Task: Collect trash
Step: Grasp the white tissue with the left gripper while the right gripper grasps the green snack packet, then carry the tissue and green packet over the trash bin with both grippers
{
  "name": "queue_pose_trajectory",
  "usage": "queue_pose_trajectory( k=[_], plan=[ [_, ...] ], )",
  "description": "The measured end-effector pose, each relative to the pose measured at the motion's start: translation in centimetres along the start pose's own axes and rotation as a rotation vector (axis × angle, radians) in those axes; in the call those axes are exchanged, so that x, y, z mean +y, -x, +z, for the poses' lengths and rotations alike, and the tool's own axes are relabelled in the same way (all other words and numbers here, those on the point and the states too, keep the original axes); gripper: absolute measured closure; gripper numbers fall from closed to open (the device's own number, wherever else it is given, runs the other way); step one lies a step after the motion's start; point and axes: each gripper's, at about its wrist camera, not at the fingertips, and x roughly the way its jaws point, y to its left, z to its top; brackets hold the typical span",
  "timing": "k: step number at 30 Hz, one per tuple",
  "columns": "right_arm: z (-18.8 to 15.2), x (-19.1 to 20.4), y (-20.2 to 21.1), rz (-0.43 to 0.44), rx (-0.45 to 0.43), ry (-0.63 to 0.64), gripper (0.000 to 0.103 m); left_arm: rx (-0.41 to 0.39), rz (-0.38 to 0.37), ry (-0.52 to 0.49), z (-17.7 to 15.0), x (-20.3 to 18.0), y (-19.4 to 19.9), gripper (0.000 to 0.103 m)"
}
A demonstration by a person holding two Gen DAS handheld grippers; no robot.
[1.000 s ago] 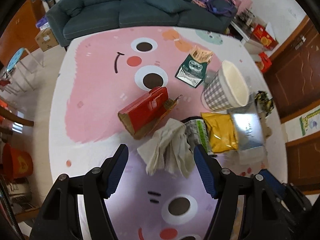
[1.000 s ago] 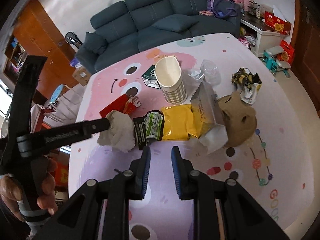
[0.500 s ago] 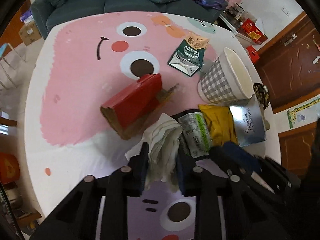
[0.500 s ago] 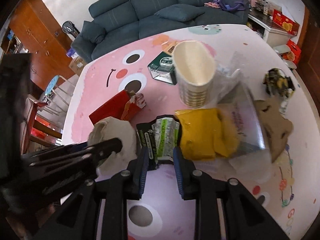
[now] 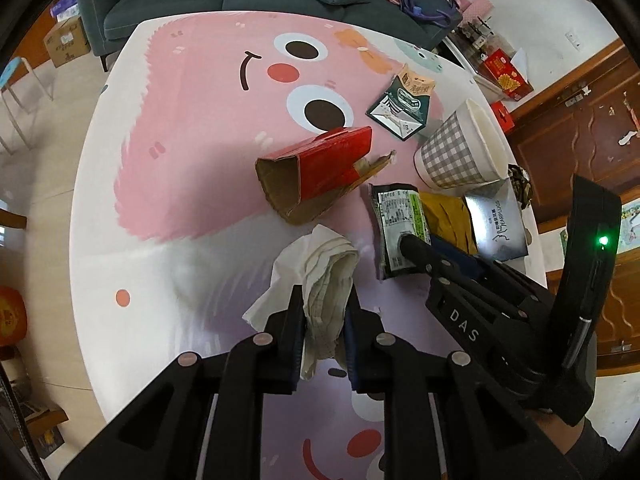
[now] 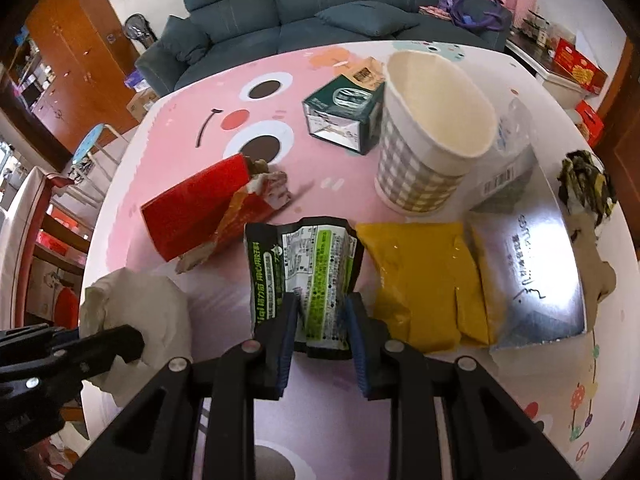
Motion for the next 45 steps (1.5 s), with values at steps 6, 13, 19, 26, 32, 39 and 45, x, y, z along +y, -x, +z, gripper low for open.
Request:
queue_pose_trajectory(
  k=[6, 13, 19, 26, 32, 39, 45],
  plan=[
    [-0.8, -0.1, 1.2, 0.058, -0.004, -0.020, 0.088, -0.017, -0.026, -0.014, -0.6, -1.0, 0.9, 0.088],
    [-3.4, -1.0, 4.0, 0.113, -0.012, -0.061, 0.089, -0.033, -0.032, -0.027, -3.0, -2.6, 2.5, 0.088],
    [-6.9, -2.6, 8.0, 0.153, -0.035, -0.050, 0.089, -0.061, -0.027, -0.014, -7.1, -4.8, 4.4, 0.088],
    [-12.7, -5.8, 12.9, 0.193, -0.061, -0.003, 0.089, -0.089, -0.020, 0.012, -14.3, -9.7, 5.7, 0.088],
    [-18.9, -9.7, 16.8, 0.228, -0.069, 0.023, 0.089, -0.128, -0.015, 0.014, -21.4, -14.8, 6.7, 0.088],
    [-25.5, -13.6, 19.5, 0.243, -0.041, 0.049, 0.089, -0.135, 0.004, -0.004, -29.1, -19.7, 6.9, 0.088],
    [-30.3, -16.0, 20.2, 0.251, 0.008, 0.020, 0.089, -0.075, 0.017, -0.013, -34.0, -21.6, 5.7, 0.088]
  ],
)
